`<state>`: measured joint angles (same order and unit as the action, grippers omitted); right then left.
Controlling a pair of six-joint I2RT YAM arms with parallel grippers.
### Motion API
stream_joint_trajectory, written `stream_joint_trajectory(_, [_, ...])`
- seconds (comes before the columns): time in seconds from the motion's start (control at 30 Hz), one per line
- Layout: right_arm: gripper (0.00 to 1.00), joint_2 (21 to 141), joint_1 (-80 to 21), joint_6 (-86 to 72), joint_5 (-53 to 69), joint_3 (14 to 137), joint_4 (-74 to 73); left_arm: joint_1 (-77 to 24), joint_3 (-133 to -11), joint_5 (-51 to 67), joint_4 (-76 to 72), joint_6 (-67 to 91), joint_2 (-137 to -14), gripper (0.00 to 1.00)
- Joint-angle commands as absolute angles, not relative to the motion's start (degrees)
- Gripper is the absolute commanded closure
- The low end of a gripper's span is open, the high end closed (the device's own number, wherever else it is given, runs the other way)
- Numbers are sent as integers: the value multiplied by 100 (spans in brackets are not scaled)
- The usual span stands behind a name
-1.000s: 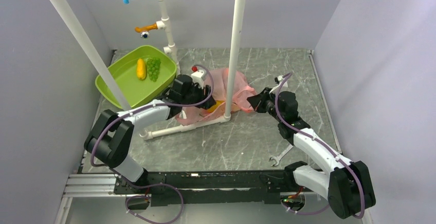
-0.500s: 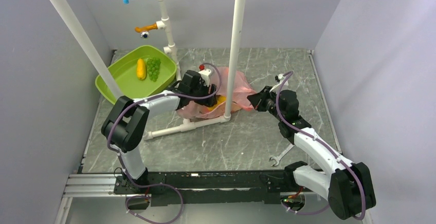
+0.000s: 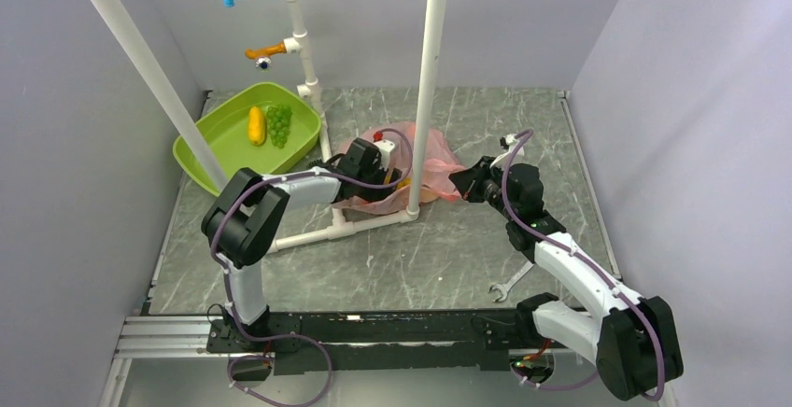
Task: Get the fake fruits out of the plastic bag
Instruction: Take out the fake fruit from the plastic bag.
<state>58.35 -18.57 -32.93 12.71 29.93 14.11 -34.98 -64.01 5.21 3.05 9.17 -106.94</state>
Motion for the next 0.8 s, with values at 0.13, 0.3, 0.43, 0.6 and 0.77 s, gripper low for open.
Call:
stream_joint_trajectory(0.13, [100, 5673, -1846, -3264, 1272, 3102, 1644, -3555, -6662, 18, 881, 687, -11127, 24])
stream_joint_trajectory(0.3, [100, 5744, -1850, -3200, 1278, 3172, 1530, -3557, -6829, 307, 902, 873, -10911, 49])
stream_joint_trajectory(0.43, [100, 5674, -1843, -3184, 1206, 3129, 1557, -3560, -6677, 571, 772, 1037, -10396, 62])
stream_joint_trajectory(0.6, [100, 5704, -1846, -3204, 1239, 3110, 1511, -3551, -6449, 905, 738, 1185, -9678, 65])
stream_joint_trajectory(0.77, [100, 5733, -1848, -3201, 1224, 3072, 1561, -3537, -6124, 1403, 537, 1386, -9063, 70])
